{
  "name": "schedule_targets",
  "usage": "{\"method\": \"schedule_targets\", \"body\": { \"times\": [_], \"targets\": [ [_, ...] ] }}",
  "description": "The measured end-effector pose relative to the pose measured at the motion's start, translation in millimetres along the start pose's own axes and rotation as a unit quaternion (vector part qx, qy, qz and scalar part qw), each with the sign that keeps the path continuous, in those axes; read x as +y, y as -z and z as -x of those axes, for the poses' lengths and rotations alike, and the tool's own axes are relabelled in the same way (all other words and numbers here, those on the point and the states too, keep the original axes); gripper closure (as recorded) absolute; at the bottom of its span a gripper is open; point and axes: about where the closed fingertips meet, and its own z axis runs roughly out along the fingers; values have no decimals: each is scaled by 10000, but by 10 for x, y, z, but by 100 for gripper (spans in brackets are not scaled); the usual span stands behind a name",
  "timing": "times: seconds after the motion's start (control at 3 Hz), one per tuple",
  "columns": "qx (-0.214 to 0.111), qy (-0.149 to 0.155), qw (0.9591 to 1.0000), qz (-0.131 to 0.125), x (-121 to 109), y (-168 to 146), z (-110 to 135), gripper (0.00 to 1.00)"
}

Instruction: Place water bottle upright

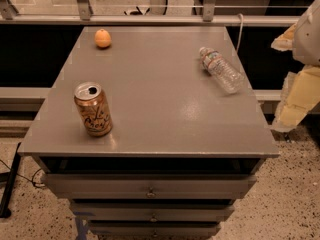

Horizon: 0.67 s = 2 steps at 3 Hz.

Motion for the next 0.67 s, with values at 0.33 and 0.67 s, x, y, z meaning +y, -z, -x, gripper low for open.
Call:
{"method": "schedule_targets", "body": {
  "times": [0.33, 0.67],
  "targets": [
    [-1, 0, 10000, 0, 0, 0, 0, 0],
    [-144, 6, 9999, -45, -17, 18, 34, 0]
  ]
}}
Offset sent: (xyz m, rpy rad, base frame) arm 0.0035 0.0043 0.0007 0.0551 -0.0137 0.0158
